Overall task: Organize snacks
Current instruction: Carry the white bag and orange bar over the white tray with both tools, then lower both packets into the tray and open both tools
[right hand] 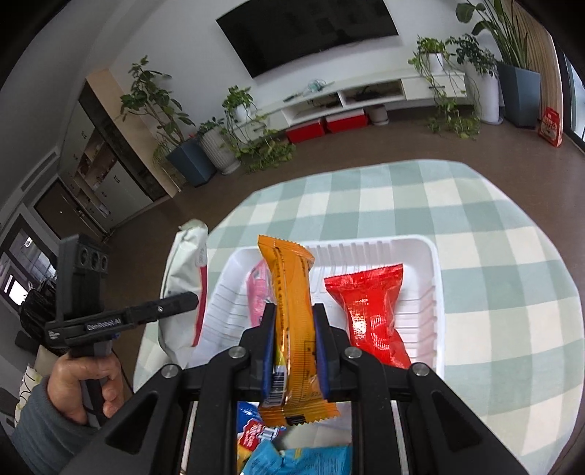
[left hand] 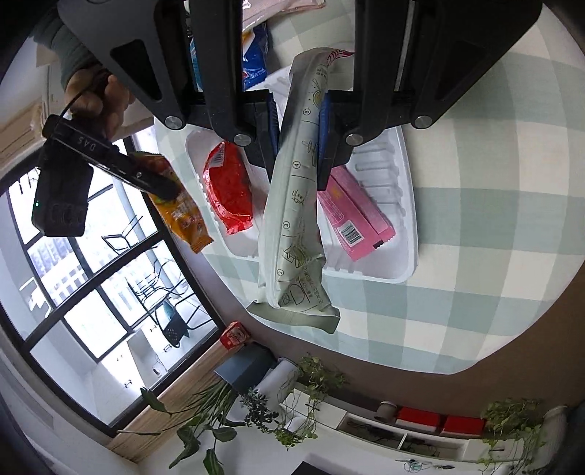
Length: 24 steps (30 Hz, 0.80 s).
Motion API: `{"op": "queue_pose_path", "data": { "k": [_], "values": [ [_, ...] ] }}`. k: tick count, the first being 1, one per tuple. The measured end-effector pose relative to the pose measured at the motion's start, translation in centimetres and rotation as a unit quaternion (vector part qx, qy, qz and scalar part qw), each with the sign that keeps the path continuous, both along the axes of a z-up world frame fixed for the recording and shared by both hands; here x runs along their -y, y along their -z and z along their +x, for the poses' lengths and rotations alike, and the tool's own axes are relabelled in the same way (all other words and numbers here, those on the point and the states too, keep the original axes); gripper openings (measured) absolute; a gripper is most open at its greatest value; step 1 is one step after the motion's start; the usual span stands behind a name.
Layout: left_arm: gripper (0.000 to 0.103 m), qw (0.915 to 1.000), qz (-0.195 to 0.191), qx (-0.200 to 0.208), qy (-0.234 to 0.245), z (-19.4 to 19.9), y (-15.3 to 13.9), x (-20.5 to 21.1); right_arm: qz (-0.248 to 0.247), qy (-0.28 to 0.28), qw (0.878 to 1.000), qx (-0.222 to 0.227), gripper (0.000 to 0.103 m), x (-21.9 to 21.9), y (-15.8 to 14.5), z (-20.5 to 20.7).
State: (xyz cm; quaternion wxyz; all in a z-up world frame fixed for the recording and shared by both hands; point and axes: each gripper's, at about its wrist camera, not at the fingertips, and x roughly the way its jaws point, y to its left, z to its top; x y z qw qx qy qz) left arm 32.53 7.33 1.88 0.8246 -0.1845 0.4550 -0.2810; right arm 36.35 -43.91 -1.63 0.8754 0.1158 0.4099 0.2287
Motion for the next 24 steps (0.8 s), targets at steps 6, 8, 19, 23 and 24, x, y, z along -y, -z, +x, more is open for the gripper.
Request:
{"op": "queue_pose_path", "data": {
  "k": [6, 8, 19, 23, 24],
  "values": [
    [0.015, 0.9997, -0.004, -0.021, -0.007, 1.9, 2.1, 0.9, -0.008, -0.001, 1.0, -0.019, 0.021, -0.8, 2.2, 1.3],
    [0.015, 0.9996, 0.0, -0.028, -0.006, 2.0, 2.6, 1.3, -0.017, -0.001, 1.0, -0.023, 0.021, -1.1, 2.7, 1.7],
    [0.016, 0.9988, -0.006, -0.042, -0.023, 2.6, 4.4, 1.0, -0.045, -0.008, 0.998, -0.04, 0.021, -2.6, 5.0, 2.7],
    [0.016, 0.9987, -0.003, -0.048, -0.017, 2.8, 4.9, 1.5, -0.052, -0.011, 0.998, -0.045, 0.021, -3.0, 5.3, 2.6],
    [0.016, 0.9987, -0.001, -0.049, -0.016, 2.9, 5.0, 1.6, -0.055, -0.013, 0.997, -0.046, 0.021, -3.1, 5.5, 2.7]
  ]
}}
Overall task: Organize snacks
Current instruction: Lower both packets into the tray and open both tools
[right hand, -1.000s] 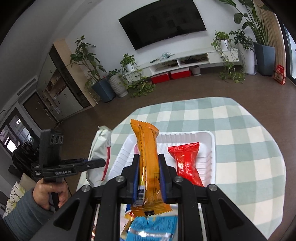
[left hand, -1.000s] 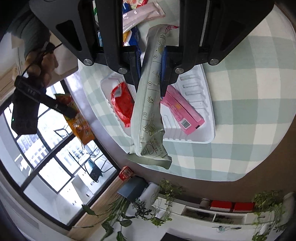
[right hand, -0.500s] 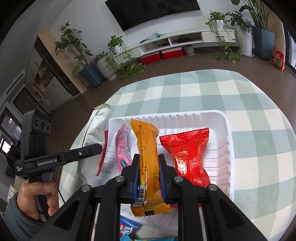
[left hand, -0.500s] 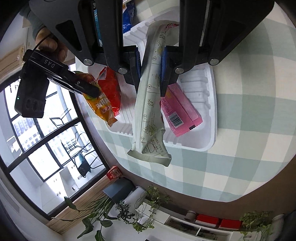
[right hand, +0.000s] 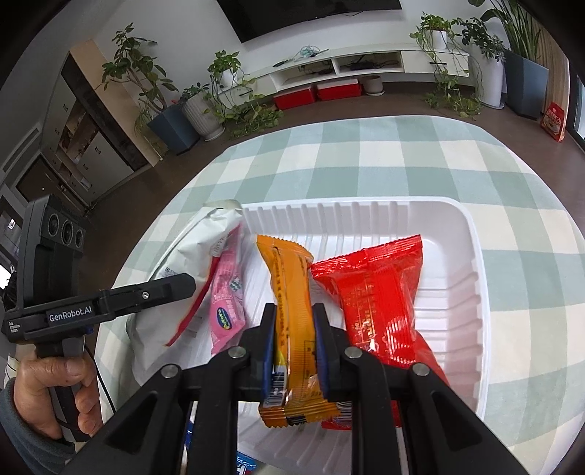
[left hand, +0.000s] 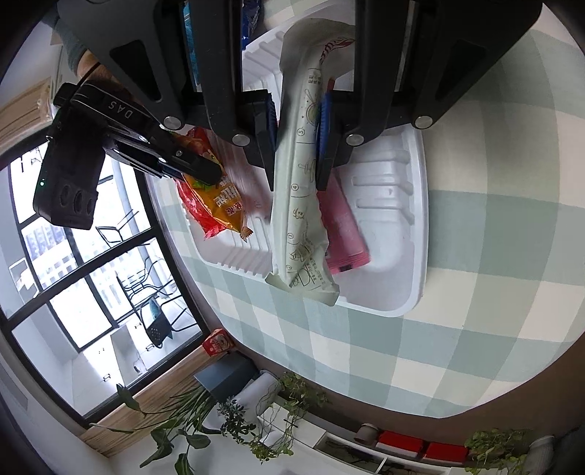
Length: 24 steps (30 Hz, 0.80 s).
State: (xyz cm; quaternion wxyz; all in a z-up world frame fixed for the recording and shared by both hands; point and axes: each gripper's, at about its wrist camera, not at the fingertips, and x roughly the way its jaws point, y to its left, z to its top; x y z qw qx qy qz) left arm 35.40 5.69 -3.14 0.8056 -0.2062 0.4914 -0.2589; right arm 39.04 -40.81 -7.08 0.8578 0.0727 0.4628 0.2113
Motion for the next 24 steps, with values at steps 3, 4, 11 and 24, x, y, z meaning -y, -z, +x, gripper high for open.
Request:
{"op": "queue_pose_path", "data": {
  "k": [3, 4, 11, 24],
  "values": [
    [0.016, 1.0, -0.001, 0.0, -0.001, 0.1, 0.2, 0.3, -0.012, -0.004, 1.0, 0.001, 0.021, -0.5, 0.2, -0.1],
    [0.016, 1.0, -0.001, 0.0, -0.002, 0.2, 0.3, 0.4, -0.016, -0.003, 1.0, -0.001, 0.021, -0.6, 0.4, 0.0],
    [0.026, 0.9999, 0.011, -0.003, 0.001, 0.3, 0.4, 0.6, -0.026, -0.007, 1.0, -0.002, 0.022, -1.0, 0.9, -0.1],
    [0.052, 0.9999, 0.012, 0.01, 0.002, -0.2, -0.7, 1.1, -0.034, -0.011, 0.999, 0.002, 0.027, -1.3, 1.1, -0.2]
  ]
}}
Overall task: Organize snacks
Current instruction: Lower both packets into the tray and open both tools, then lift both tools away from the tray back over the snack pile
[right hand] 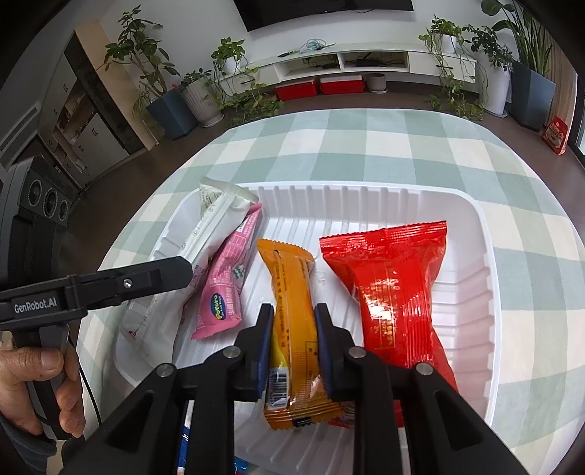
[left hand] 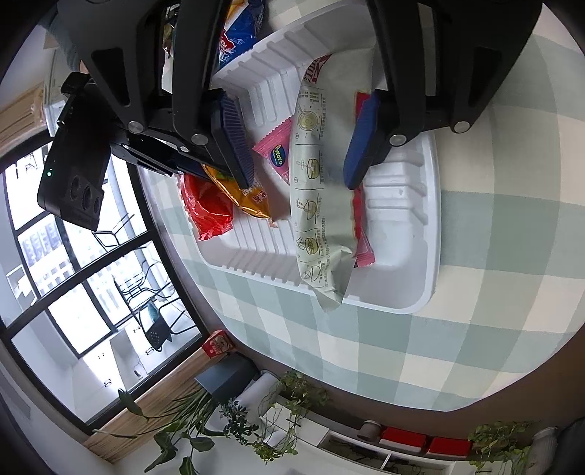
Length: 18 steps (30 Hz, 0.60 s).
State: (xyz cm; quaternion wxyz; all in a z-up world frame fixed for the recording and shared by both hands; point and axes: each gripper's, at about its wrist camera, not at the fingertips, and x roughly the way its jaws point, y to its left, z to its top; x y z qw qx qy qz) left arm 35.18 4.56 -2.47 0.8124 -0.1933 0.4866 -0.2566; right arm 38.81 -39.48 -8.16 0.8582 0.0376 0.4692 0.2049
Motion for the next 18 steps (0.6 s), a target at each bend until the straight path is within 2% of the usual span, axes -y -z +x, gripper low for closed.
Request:
{"op": "queue_pose_path", "data": {
  "k": [2, 4, 6, 10, 13, 15, 17, 18],
  "values": [
    [0.056, 1.0, 0.001, 0.004, 0.0, -0.3, -0.5, -0.1, -0.002, 0.001, 1.0, 0.004, 0.034, 0.0, -0.2, -0.1],
    [0.064, 1.0, 0.002, 0.01, -0.002, -0.7, -1.1, -0.2, 0.003, 0.001, 1.0, 0.01, 0.043, 0.1, -0.6, -0.3],
    [0.069, 0.9998, -0.002, 0.017, -0.005, -1.1, -1.9, -0.4, 0.001, 0.002, 1.0, 0.017, 0.047, 0.2, -1.0, -0.5],
    [0.078, 0.9989, -0.014, 0.042, -0.018, -2.7, -4.3, -1.2, -0.002, 0.01, 0.999, 0.038, 0.061, 0.8, -2.8, -1.2],
    [0.092, 0.9969, -0.022, 0.069, -0.029, -4.5, -6.5, -2.0, -0.007, 0.023, 0.997, 0.072, 0.069, 2.1, -5.0, -2.1],
    [0.094, 0.9943, -0.037, 0.092, -0.039, -5.8, -8.1, -2.7, -0.004, 0.038, 0.995, 0.095, 0.074, 3.4, -6.5, -2.7],
    [0.103, 0.9909, -0.058, 0.111, -0.048, -7.0, -9.5, -3.6, -0.005, 0.058, 0.991, 0.118, 0.076, 4.8, -7.9, -3.2],
    [0.103, 0.9884, -0.071, 0.123, -0.052, -7.8, -10.2, -4.0, -0.005, 0.069, 0.989, 0.127, 0.077, 5.6, -8.5, -3.5]
  ]
}}
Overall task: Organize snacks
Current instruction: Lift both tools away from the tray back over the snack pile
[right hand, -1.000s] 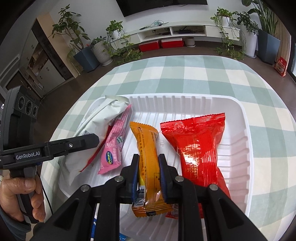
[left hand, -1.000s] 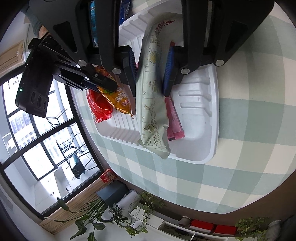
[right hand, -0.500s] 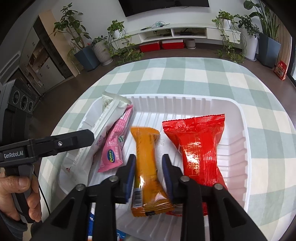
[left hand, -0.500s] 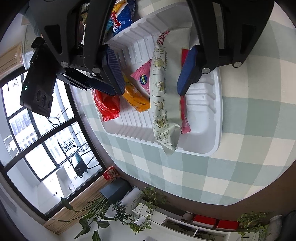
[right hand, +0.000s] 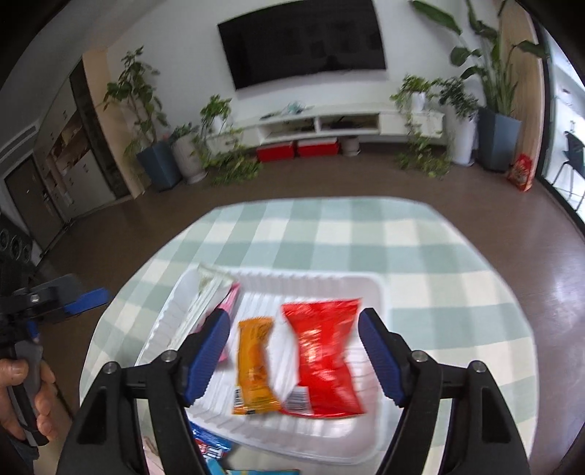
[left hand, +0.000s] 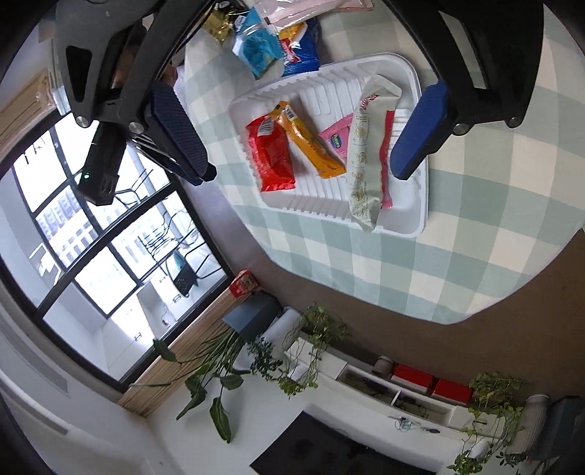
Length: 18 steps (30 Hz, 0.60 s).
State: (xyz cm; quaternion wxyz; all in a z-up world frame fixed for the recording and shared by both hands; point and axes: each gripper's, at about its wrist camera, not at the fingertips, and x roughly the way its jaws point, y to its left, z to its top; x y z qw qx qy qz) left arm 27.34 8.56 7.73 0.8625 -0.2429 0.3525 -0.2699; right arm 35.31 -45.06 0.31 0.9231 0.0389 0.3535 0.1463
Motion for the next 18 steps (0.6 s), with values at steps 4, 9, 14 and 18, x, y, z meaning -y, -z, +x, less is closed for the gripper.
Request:
{"op": "queue_pose_path", "data": {
  "k": [4, 9, 14, 18],
  "values": [
    [0.103, 0.9975, 0.007, 0.07, 0.008, -3.8, -3.4, -0.9, 0.021, 0.024, 0.999, 0.024, 0.082, 3.5, -2.1, -2.4],
    [0.103, 0.9857, 0.067, 0.151, 0.033, -10.3, -5.3, -0.6, 0.051, 0.015, 0.998, 0.045, 0.087, 6.6, -2.6, -8.3],
    [0.103, 0.981, 0.102, 0.161, 0.034, -16.3, -3.4, -0.6, 0.097, 0.004, 0.995, 0.018, 0.088, 8.8, -0.4, -15.0],
    [0.103, 0.9772, 0.125, 0.168, 0.033, -20.4, -1.6, -0.7, 0.113, 0.0, 0.994, -0.006, 0.089, 9.2, 1.5, -19.1]
  ]
}}
